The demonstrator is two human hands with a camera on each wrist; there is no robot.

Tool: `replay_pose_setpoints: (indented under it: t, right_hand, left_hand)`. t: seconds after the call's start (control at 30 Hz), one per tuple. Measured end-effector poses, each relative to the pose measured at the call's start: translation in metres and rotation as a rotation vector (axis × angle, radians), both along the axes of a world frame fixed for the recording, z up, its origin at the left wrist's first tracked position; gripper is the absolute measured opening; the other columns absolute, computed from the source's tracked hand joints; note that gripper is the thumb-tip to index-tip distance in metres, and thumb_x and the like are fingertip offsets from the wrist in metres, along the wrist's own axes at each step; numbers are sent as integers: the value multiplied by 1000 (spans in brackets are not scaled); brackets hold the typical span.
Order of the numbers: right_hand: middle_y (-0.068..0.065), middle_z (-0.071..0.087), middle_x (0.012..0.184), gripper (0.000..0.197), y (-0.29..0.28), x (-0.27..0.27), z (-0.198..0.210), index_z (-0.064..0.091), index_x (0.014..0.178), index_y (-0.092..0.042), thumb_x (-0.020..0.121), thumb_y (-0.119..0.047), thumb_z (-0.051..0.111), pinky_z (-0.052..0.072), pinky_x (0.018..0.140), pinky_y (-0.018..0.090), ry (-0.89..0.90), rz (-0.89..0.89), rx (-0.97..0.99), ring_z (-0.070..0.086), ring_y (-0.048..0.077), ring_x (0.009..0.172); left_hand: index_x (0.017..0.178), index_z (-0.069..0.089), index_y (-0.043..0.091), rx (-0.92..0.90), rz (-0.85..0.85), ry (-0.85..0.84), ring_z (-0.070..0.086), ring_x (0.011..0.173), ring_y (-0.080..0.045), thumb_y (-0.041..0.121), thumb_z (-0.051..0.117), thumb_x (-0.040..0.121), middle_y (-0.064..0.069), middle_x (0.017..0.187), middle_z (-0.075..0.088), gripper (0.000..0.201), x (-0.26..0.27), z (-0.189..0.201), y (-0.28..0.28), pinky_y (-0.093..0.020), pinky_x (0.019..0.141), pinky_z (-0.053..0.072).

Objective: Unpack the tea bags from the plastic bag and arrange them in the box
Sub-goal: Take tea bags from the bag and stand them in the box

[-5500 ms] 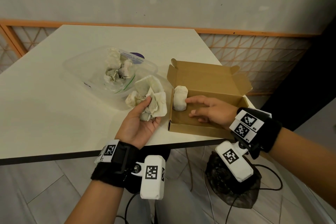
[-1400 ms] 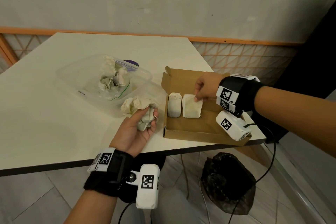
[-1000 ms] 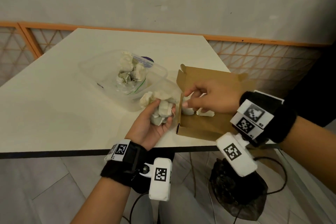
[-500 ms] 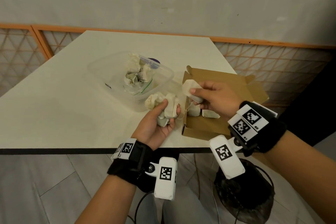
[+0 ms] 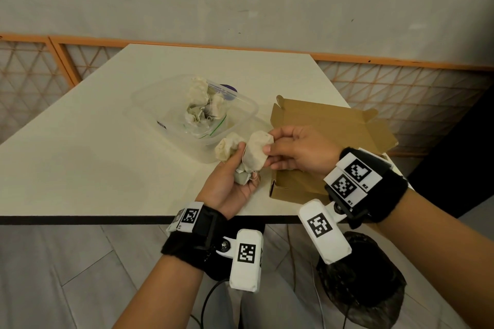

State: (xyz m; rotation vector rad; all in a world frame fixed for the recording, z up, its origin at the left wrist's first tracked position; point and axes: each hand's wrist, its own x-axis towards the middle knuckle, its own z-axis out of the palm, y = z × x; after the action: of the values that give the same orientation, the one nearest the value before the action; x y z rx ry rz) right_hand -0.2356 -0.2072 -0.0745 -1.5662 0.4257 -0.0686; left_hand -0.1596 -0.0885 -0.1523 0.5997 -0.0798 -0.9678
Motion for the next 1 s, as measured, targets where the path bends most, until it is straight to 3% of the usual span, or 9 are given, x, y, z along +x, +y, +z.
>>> replay_pose_setpoints:
  t: [0.17, 0.27, 0.37, 0.5, 0.63, 0.77, 0.9, 1.0]
  right_hand:
    - [5, 63, 57, 12, 0, 5, -1, 57, 83, -8, 84, 4, 60, 51, 48, 14, 50, 4, -158, 59, 4, 43]
    - [7, 57, 64, 15, 0, 7, -1, 56, 84, -11, 84, 3, 61, 47, 46, 13, 55, 7, -328, 56, 3, 43]
    - [-1, 56, 71, 17, -2, 8, 3, 60, 93, -16, 81, -7, 68, 44, 62, 24, 63, 30, -570, 53, 11, 62]
    - [-9, 55, 80, 34, -8, 10, 14, 60, 112, -21, 80, -18, 71, 39, 68, 14, 67, 145, -720, 48, 2, 64]
    - [-2, 62, 81, 20, -10, 18, 20, 69, 99, -10, 80, -14, 71, 41, 70, 12, 59, 227, -772, 54, 5, 72]
    - [-12, 59, 68, 9, -11, 23, 20, 69, 84, -15, 78, -20, 73, 37, 55, 1, 62, 183, -824, 52, -3, 60]
    - [-9, 56, 65, 13, -10, 24, 18, 70, 88, -15, 77, -21, 73, 39, 62, 12, 73, 198, -817, 49, 2, 61]
    - [-10, 57, 71, 13, -18, 15, 28, 68, 90, -16, 80, -23, 71, 39, 66, 12, 121, 200, -846, 51, 1, 66]
  left_hand:
    - [121, 58, 8, -37, -32, -27, 64, 83, -10, 38, 58, 79, -6, 103, 68, 51, -1, 2, 3, -15, 58, 51]
    - [114, 59, 5, -56, -42, -67, 67, 79, -11, 21, 59, 82, -8, 97, 69, 36, -1, 1, 4, -16, 59, 53]
    - [108, 60, 4, -31, -33, -91, 66, 73, -9, 8, 59, 80, -6, 88, 70, 29, -2, 0, 3, -16, 57, 51]
    - [103, 61, 6, 2, -30, -95, 65, 69, -8, 8, 61, 76, -3, 83, 68, 27, -2, 1, 2, -16, 55, 50]
    - [102, 62, 9, 19, -34, -112, 65, 72, -9, 7, 61, 75, -3, 85, 69, 27, -4, 3, 3, -17, 55, 50]
    - [103, 64, 10, 22, -44, -114, 64, 76, -12, 5, 63, 74, -5, 91, 68, 29, -4, 3, 4, -18, 57, 51]
    - [102, 66, 10, 13, -44, -107, 64, 81, -12, 10, 63, 77, -6, 95, 68, 25, -4, 3, 4, -18, 59, 52]
    - [102, 64, 10, 9, -39, -38, 65, 80, -14, 24, 61, 81, -7, 98, 69, 25, -4, 6, 4, -19, 58, 54]
